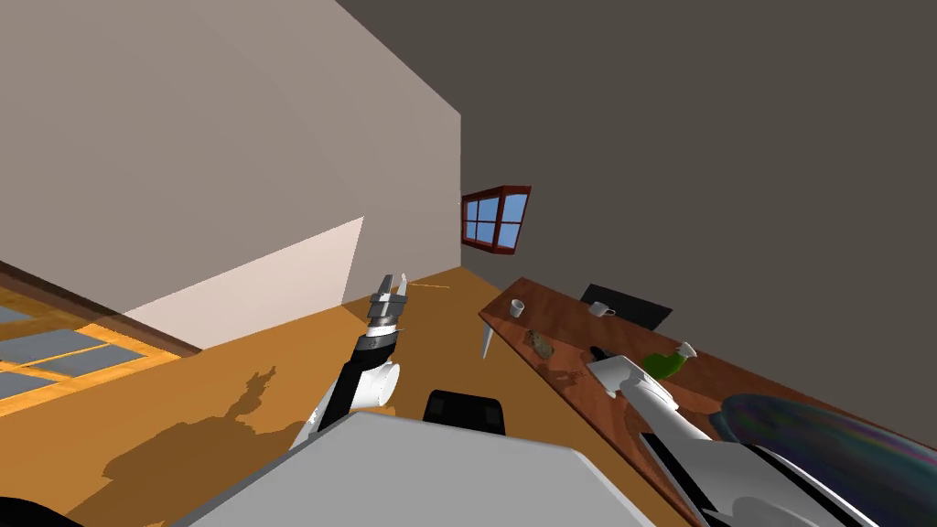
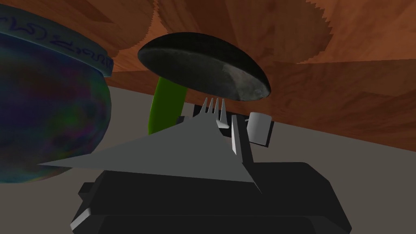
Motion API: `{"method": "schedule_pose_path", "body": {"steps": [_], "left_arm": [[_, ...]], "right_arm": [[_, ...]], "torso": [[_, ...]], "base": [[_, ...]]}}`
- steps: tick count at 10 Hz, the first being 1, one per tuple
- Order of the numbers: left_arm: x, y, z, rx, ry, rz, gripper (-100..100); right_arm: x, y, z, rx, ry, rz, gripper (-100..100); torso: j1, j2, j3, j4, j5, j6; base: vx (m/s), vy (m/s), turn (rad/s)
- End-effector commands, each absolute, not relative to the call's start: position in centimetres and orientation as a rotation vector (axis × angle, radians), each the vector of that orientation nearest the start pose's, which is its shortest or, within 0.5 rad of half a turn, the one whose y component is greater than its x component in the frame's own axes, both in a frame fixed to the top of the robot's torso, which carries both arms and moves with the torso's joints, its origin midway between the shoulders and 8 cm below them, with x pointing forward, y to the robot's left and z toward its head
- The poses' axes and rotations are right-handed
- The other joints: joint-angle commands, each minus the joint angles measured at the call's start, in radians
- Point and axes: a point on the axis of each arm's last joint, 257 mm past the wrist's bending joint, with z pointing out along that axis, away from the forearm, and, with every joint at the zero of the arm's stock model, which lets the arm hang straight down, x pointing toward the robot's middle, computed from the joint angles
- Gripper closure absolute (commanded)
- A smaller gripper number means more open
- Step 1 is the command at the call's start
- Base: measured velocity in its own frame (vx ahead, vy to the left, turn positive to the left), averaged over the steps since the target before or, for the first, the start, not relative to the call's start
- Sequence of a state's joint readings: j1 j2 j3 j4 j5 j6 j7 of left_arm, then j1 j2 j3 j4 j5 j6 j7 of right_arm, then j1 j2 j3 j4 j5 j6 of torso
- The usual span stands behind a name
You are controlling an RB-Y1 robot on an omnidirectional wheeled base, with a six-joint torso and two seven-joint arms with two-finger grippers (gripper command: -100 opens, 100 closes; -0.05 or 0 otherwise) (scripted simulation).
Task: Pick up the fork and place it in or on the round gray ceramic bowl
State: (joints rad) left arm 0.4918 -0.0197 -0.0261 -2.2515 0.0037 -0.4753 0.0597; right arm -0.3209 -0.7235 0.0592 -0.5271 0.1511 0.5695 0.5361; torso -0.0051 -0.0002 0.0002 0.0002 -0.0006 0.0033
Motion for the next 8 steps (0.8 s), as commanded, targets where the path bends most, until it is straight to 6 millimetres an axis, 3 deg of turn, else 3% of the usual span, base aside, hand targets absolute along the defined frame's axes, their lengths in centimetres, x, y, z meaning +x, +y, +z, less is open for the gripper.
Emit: {"method": "schedule_pose_path", "body": {"steps": [1,2,8], "left_arm": [[35.5,27.4,1.0,-0.738,0.607,-1.378,0],[35.5,27.4,1.0,-0.738,0.606,-1.378,0],[35.5,27.4,1.0,-0.738,0.607,-1.378,0]], "right_arm": [[32.3,-72.6,-41.7,1.107,2.172,-0.801,100],[32.3,-72.6,-41.7,1.107,2.172,-0.801,100],[26.8,-75.5,-42.0,1.314,2.085,-0.835,100]], "torso": [[0.0,0.0,0.0,0.0,0.0,0.0],[-0.003,0.001,0.001,0.001,0.0,-0.003],[-0.006,0.001,0.001,0.001,0.0,-0.001]], "base": [[-0.048,-0.112,0.303],[-0.038,-0.122,0.206],[-0.037,-0.137,0.225]]}}
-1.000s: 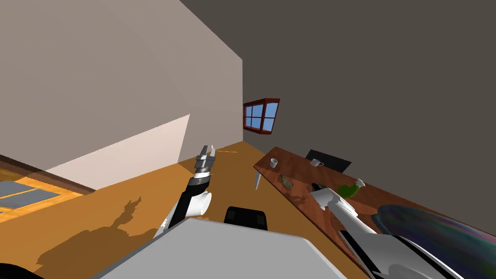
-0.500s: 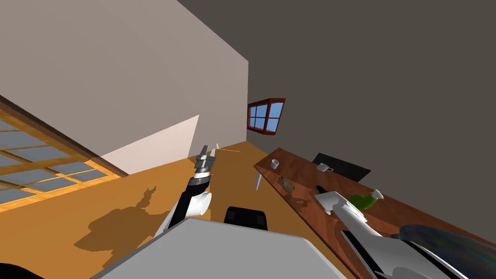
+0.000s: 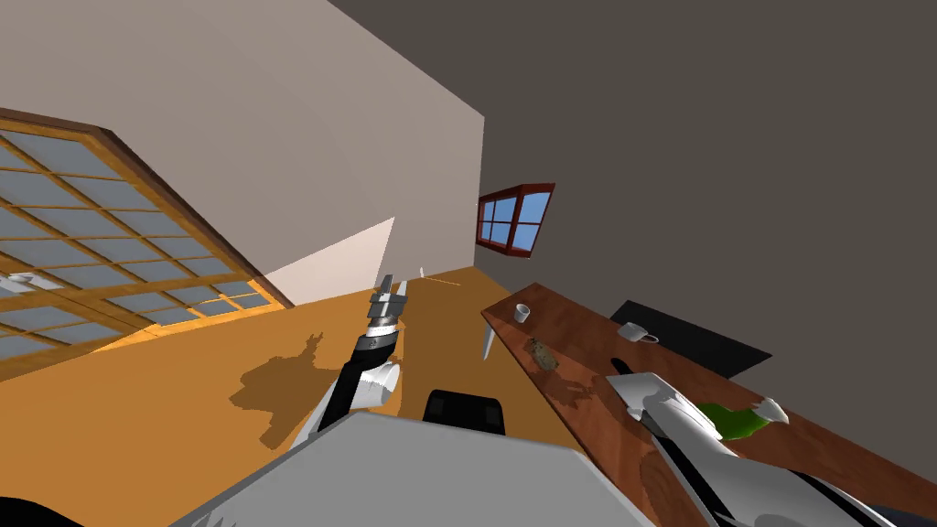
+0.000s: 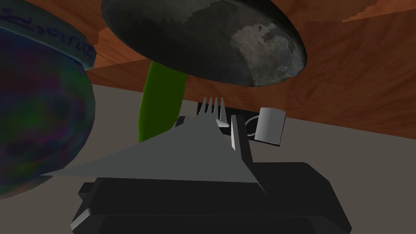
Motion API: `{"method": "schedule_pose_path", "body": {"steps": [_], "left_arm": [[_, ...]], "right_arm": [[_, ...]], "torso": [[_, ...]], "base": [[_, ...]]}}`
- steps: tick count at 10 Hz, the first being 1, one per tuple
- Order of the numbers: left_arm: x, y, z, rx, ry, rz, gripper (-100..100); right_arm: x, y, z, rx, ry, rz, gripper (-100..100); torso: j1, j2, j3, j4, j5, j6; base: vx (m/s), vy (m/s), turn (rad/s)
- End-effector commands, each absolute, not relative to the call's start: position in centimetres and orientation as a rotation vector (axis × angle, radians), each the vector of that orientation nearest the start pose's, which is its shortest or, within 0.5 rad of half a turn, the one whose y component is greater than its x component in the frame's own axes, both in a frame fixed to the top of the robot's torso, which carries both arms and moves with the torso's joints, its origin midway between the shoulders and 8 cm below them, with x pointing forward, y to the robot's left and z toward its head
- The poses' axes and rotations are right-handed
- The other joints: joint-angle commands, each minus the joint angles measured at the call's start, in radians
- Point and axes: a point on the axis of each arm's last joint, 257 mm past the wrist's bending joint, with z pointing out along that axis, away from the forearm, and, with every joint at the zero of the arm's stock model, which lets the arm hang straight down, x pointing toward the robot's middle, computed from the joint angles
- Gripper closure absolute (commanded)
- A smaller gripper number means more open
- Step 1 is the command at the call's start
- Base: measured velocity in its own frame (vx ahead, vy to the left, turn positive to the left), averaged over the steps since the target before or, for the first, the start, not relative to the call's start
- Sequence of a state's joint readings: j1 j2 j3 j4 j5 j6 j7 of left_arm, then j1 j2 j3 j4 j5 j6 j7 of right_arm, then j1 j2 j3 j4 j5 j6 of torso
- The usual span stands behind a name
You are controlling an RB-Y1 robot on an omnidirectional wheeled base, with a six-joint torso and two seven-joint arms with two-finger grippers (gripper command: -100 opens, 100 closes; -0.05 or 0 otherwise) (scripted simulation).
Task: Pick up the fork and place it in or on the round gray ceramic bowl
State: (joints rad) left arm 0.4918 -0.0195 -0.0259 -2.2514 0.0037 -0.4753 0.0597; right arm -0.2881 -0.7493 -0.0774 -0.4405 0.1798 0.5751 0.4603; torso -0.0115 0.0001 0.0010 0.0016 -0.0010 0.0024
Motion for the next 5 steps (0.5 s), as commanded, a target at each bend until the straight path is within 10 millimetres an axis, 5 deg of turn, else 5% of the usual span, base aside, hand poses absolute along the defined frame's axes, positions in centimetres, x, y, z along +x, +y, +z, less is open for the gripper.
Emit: {"method": "schedule_pose_path", "body": {"steps": [1,5], "left_arm": [[35.5,27.4,1.0,-0.738,0.607,-1.378,0],[35.5,27.4,1.0,-0.738,0.607,-1.378,0]], "right_arm": [[26.0,-75.8,-42.1,1.345,2.071,-0.839,100],[23.9,-76.3,-42.5,1.421,2.039,-0.847,100]], "torso": [[0.0,0.0,0.0,0.0,0.0,0.0],[0.006,-0.001,0.0,0.0,0.001,0.0]], "base": [[-0.027,-0.138,0.203],[-0.036,-0.077,0.136]]}}
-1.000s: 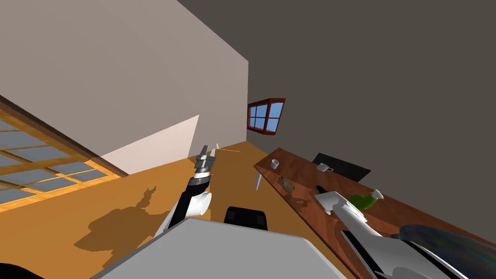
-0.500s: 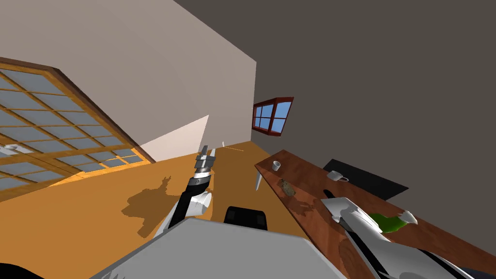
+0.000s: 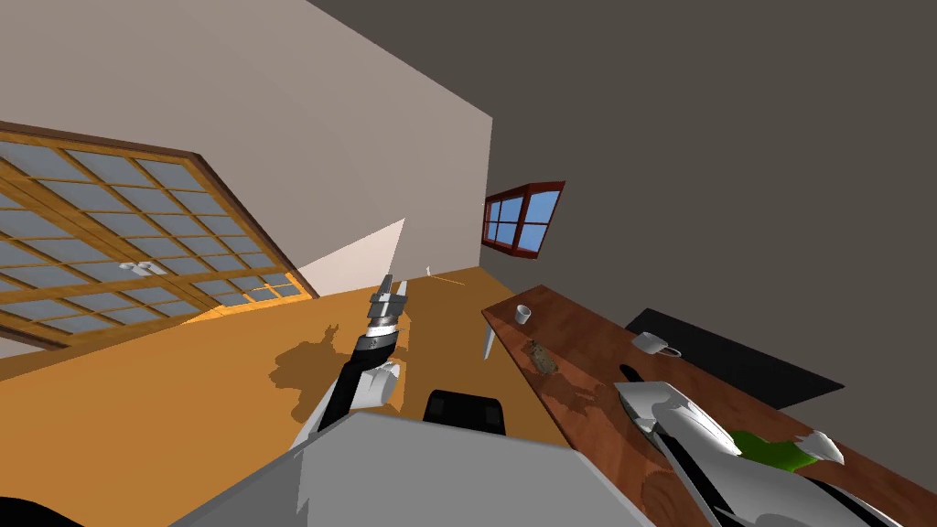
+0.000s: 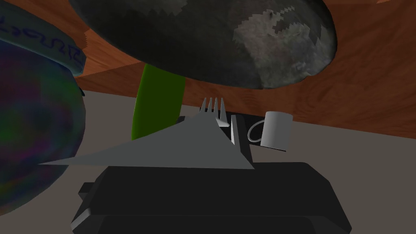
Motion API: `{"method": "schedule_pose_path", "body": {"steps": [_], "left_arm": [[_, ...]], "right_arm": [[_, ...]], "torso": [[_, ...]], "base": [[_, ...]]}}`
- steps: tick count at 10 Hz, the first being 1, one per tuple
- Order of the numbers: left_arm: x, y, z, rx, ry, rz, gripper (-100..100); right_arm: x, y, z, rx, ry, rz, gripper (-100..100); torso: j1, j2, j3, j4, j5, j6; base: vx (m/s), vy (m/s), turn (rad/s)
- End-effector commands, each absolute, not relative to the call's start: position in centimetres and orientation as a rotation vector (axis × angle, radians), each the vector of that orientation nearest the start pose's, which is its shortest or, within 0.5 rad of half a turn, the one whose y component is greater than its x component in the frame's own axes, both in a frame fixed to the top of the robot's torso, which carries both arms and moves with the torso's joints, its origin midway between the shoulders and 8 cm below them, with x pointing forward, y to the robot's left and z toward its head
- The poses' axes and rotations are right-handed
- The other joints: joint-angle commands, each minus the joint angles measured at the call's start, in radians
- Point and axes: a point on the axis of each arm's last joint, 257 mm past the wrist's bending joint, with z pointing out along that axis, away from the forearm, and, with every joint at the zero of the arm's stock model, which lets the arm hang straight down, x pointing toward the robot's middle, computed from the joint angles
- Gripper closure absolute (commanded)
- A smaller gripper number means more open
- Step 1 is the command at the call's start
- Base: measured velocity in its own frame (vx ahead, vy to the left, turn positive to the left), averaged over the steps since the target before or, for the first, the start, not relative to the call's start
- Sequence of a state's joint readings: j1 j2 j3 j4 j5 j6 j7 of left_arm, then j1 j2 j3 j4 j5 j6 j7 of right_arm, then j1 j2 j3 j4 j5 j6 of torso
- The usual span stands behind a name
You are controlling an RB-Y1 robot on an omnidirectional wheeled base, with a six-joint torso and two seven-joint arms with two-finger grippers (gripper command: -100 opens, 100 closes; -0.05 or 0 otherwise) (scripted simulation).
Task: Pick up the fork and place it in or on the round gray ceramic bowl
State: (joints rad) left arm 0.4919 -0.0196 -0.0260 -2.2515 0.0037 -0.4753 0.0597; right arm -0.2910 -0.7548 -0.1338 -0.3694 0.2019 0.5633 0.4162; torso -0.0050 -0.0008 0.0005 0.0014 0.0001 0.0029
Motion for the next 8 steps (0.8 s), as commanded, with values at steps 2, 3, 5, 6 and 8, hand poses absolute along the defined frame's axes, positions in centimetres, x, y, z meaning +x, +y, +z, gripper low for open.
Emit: {"method": "schedule_pose_path", "body": {"steps": [2,3,5,6,8], "left_arm": [[35.51,27.39,0.96,-0.738,0.607,-1.378,0],[35.51,27.4,0.95,-0.738,0.607,-1.378,0],[35.51,27.4,0.96,-0.738,0.607,-1.378,0],[35.51,27.4,0.96,-0.738,0.607,-1.378,0],[35.51,27.39,0.96,-0.738,0.607,-1.378,0]], "right_arm": [[23.29,-76.42,-42.69,1.439,2.033,-0.851,100],[23.23,-76.43,-42.72,1.444,2.029,-0.849,-100],[23.24,-76.44,-42.71,1.444,2.029,-0.849,-100],[23.24,-76.44,-42.71,1.444,2.029,-0.849,-100],[23.23,-76.44,-42.71,1.444,2.029,-0.85,0]], "torso": [[-0.001,0.0,0.0,0.0,0.0,-0.001],[0.001,-0.001,0.0,0.0,0.0,0.0],[0.005,-0.002,-0.001,0.0,0.001,0.0],[0.005,-0.002,-0.001,0.0,0.001,0.0],[0.005,-0.002,-0.001,0.0,0.001,0.0]], "base": [[-0.036,-0.071,0.13],[-0.003,-0.009,-0.007],[0.0,0.0,0.0],[0.0,0.0,0.0],[0.0,0.0,0.0]]}}
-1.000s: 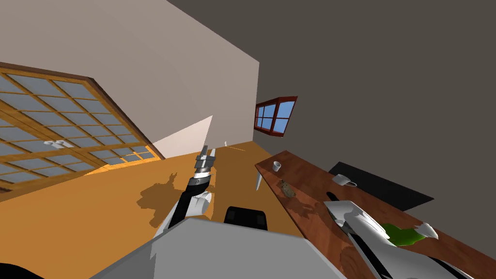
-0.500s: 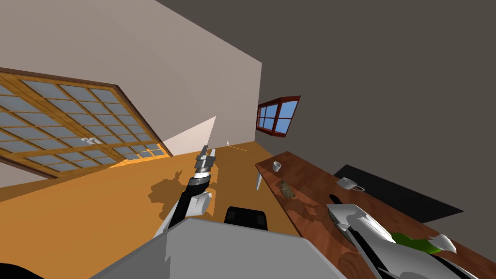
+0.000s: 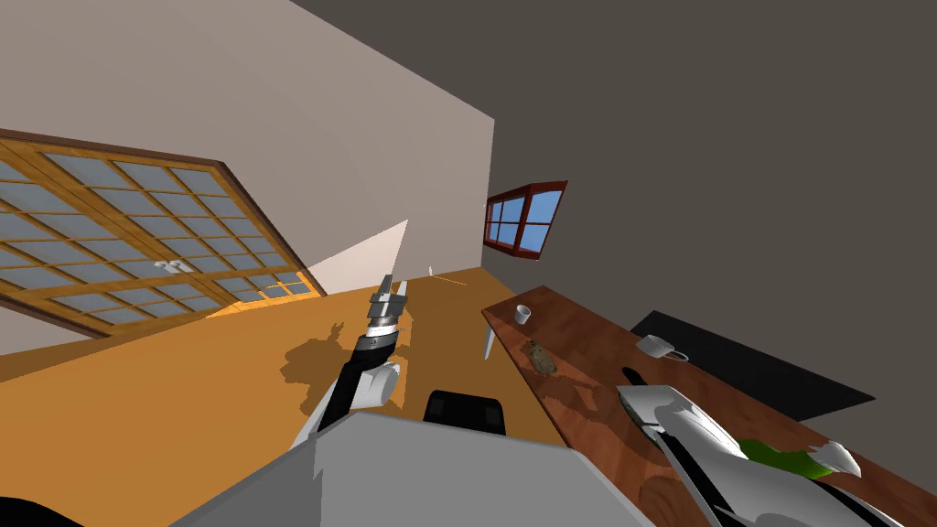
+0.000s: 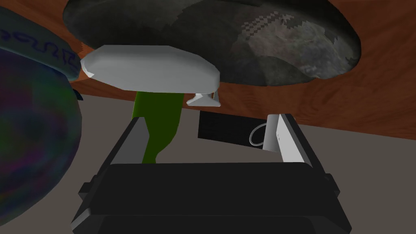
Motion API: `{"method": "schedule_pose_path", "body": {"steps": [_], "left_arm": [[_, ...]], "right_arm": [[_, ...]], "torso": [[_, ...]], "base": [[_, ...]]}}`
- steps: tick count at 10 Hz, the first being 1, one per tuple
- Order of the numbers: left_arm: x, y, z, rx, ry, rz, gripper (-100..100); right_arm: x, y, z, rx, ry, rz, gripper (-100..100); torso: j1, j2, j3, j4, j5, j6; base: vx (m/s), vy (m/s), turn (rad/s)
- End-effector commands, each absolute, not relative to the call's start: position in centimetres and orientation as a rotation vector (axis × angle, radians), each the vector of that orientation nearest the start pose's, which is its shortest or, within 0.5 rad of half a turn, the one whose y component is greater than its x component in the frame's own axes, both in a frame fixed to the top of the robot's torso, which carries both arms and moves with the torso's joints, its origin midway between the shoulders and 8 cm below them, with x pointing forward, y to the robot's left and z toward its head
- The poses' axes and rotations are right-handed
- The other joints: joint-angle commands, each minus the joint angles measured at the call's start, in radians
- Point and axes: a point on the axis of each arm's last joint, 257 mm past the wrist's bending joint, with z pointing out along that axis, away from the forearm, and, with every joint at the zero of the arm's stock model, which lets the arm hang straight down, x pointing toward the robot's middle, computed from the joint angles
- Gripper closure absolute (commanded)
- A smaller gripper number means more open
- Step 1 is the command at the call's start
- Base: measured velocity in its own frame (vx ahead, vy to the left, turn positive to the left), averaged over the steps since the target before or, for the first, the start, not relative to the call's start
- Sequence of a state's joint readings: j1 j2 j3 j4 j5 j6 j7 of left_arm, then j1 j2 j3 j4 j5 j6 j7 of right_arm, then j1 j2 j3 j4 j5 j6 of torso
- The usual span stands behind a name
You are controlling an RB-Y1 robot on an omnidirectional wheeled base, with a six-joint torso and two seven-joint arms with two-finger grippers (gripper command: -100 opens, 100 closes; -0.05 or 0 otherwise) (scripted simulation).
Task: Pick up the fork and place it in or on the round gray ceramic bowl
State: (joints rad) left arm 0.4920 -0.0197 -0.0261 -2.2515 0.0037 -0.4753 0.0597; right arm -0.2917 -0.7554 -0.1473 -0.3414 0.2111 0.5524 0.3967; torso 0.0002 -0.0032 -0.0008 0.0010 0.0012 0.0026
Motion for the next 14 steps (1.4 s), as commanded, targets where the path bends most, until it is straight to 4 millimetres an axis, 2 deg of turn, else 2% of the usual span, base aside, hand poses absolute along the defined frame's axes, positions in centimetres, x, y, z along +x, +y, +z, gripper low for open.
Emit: {"method": "schedule_pose_path", "body": {"steps": [1,2,3,6,7,10,11,12,13,14], "left_arm": [[35.5,27.4,1.0,-0.738,0.607,-1.378,0],[35.5,27.4,1.0,-0.738,0.607,-1.378,0],[35.5,27.4,1.0,-0.738,0.607,-1.378,0],[35.5,27.4,1.0,-0.738,0.607,-1.378,0],[35.5,27.4,1.0,-0.738,0.607,-1.378,0],[35.5,27.4,1.0,-0.738,0.607,-1.378,0],[35.5,27.4,1.0,-0.738,0.607,-1.378,0],[35.5,27.4,1.0,-0.738,0.607,-1.378,0],[35.5,27.4,1.0,-0.738,0.607,-1.378,0],[35.5,27.4,1.0,-0.738,0.607,-1.378,0]], "right_arm": [[24.0,-76.9,-41.6,1.448,2.025,-0.854,-100],[24.0,-76.9,-41.6,1.448,2.025,-0.854,-100],[24.8,-77.3,-40.5,1.453,2.022,-0.856,-100],[24.8,-77.3,-40.5,1.453,2.022,-0.856,-100],[25.6,-77.6,-39.4,1.458,2.019,-0.857,-100],[26.3,-77.9,-38.3,1.463,2.017,-0.856,-100],[27.1,-78.2,-37.2,1.469,2.017,-0.854,-100],[26.7,-78.1,-37.8,1.467,2.015,-0.854,-100],[26.7,-78.1,-37.7,1.467,2.016,-0.855,0],[26.7,-78.1,-37.7,1.467,2.016,-0.855,0]], "torso": [[0.0,0.0,0.0,0.0,0.0,0.0],[0.0,0.002,0.001,0.0,0.0,0.0],[0.001,0.003,0.002,0.001,0.0,0.0],[0.0,0.002,0.001,0.001,0.0,0.0],[0.0,0.001,0.0,0.0,0.0,0.0],[0.001,0.004,0.002,0.001,0.0,0.0],[0.001,0.003,0.002,0.001,0.0,0.0],[0.001,0.004,0.002,0.001,0.0,0.0],[0.001,0.002,0.002,0.001,0.0,0.0],[0.0,0.001,0.001,0.0,0.0,0.0]], "base": [[-0.043,0.006,0.035],[-0.052,0.008,0.017],[-0.066,0.025,0.034],[-0.028,0.004,0.002],[-0.033,0.005,0.036],[-0.056,0.014,0.02],[-0.062,0.015,0.033],[-0.031,0.006,0.011],[0.0,0.0,0.0],[0.0,0.0,0.0]]}}
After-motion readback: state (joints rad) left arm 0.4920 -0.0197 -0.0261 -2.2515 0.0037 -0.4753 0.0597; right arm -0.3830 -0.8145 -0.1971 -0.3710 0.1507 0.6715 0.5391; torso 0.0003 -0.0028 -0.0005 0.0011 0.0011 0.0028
